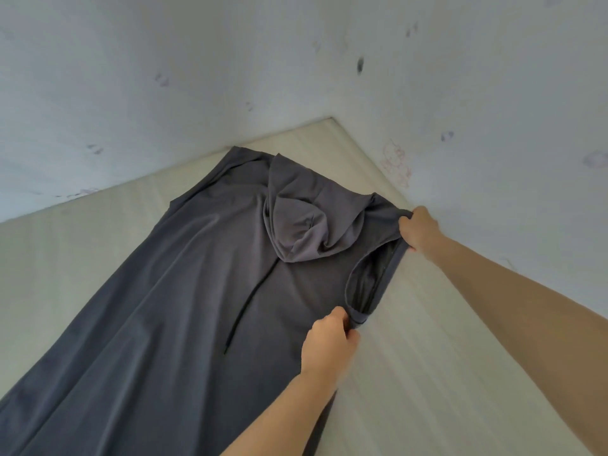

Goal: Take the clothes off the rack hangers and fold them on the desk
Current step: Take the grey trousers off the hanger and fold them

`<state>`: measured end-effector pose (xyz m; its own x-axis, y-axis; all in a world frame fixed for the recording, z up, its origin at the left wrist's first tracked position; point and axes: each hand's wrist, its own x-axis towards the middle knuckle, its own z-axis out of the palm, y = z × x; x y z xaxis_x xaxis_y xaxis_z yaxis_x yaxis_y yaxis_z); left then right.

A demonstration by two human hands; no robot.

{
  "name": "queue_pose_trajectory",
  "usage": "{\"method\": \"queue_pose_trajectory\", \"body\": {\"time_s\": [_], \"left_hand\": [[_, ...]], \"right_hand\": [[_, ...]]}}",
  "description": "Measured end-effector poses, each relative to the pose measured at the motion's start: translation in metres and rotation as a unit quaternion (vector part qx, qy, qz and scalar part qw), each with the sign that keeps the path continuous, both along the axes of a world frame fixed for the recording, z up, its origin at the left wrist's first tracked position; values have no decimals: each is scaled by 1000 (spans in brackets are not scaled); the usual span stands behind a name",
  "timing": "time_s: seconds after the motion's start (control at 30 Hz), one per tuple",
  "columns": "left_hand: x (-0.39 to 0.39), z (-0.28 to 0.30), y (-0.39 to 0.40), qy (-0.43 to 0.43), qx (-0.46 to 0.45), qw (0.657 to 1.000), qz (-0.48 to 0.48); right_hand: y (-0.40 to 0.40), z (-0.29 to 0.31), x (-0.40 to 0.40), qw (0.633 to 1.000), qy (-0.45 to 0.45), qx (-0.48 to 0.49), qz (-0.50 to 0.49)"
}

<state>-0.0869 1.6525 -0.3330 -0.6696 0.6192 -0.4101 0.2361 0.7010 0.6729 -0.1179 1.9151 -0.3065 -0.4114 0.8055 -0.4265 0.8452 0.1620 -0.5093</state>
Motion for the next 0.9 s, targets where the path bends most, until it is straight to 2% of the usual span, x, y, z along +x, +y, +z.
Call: {"method": "queue_pose_trajectory", "body": {"time_s": [0.17,0.3,0.5,0.67,0.9], "left_hand": [[-43,14,-22,-91,80,992,-19],[-83,33,-47,-136,134,982,-13],[-168,61,-100,-186,178,964,60],[-248,65,-138,-167,168,961,144],[-316,36,-170,-209,131,949,196]], "right_hand": [[-16,38,-32,995,77,-6,-56],[-44,66,-75,991,132,7,-29],[-95,99,-172,989,149,0,22],[-127,86,-246,988,143,14,50],[-162,46,-325,989,130,-72,5]]}}
